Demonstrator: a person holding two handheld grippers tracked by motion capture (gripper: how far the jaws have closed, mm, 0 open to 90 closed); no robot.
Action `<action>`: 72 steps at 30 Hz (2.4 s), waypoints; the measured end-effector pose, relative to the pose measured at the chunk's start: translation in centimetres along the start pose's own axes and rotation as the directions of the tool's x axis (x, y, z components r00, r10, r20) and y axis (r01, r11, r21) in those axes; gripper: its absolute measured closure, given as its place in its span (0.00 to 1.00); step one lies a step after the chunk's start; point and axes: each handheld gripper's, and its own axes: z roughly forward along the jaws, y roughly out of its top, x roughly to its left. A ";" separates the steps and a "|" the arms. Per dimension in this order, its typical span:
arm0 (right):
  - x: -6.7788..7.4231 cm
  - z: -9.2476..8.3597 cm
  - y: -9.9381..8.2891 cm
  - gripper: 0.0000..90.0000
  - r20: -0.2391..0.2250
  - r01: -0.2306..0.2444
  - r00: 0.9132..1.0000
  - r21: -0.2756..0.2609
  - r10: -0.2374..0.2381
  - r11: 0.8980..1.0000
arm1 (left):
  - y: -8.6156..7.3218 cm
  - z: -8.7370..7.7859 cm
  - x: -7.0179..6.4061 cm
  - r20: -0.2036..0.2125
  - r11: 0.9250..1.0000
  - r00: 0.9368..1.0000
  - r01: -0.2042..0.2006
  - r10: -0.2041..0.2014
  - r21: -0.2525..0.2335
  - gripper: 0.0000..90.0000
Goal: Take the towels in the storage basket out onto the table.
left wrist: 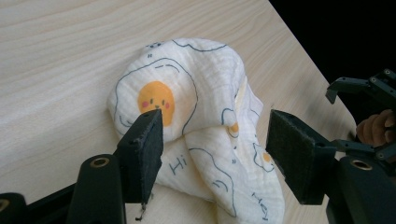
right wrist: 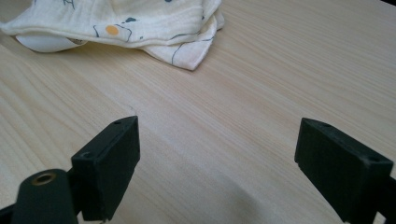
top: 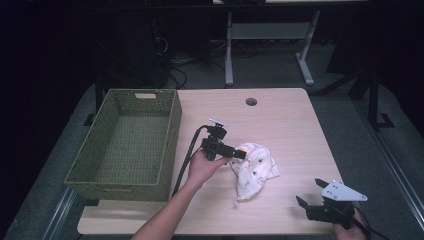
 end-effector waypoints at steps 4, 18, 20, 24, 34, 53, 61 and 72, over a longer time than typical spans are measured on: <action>0.0 0.1 0.0 0.15 0.001 0.000 1.000 0.005 0.000 1.000 | -0.5 -0.5 -0.1 -0.023 1.000 1.000 -0.020 0.019 -0.012 0.39; -0.1 0.0 -0.3 0.15 0.008 -0.009 1.000 0.013 0.009 1.000 | -2.4 -1.9 -0.3 -0.004 0.998 0.998 -0.055 0.055 -0.036 0.33; -0.2 -0.1 -0.3 0.15 0.010 -0.011 1.000 0.012 0.011 1.000 | -2.7 -2.1 -0.4 0.002 0.998 0.999 -0.051 0.051 -0.042 0.33; -0.2 -0.1 -0.3 0.15 0.012 -0.011 1.000 0.013 0.010 1.000 | -3.5 -2.4 -0.7 0.007 0.997 0.998 -0.060 0.060 -0.051 0.32; -0.1 -0.1 -0.3 0.15 0.011 -0.005 1.000 0.016 0.005 1.000 | -5.8 -3.2 -1.1 -0.016 0.994 0.997 -0.082 0.081 -0.065 0.31; 0.0 -0.1 -0.3 0.15 0.012 0.002 1.000 0.018 -0.002 1.000 | -9.7 -4.0 -1.0 0.014 0.994 0.997 -0.079 0.080 -0.073 0.30; 0.1 -0.1 -0.3 0.15 0.013 0.002 1.000 0.020 -0.003 1.000 | -11.2 -4.7 -1.4 0.029 0.993 0.995 -0.088 0.091 -0.083 0.30; 0.3 -0.2 -0.4 0.15 0.019 -0.004 1.000 0.017 0.004 1.000 | -13.0 -5.3 -1.1 0.034 0.992 0.994 -0.098 0.101 -0.080 0.30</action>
